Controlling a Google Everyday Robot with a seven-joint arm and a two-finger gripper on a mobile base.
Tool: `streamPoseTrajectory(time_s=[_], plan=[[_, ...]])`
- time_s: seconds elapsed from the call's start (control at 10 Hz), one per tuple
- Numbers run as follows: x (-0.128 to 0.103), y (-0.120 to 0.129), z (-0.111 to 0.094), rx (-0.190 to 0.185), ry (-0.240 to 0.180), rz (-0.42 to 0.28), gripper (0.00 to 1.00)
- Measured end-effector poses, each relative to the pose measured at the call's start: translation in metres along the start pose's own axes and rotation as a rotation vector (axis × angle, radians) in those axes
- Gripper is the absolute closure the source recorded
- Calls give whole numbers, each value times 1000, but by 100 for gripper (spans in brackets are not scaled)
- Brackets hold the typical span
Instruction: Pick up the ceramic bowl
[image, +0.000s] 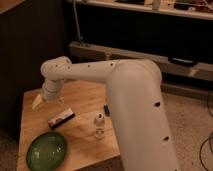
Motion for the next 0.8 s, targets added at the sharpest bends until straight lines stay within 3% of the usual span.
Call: streamPoseTrajectory(time_s=[0.2,0.4,0.5,0.6,0.8], plan=[[0,0,0,1,0,-1,20],[7,1,-4,-5,-34,5,20],[16,0,-6,-8,-52,5,20],[33,-1,-11,-35,-81,0,20],[64,7,-10,-74,-100,-28,20]])
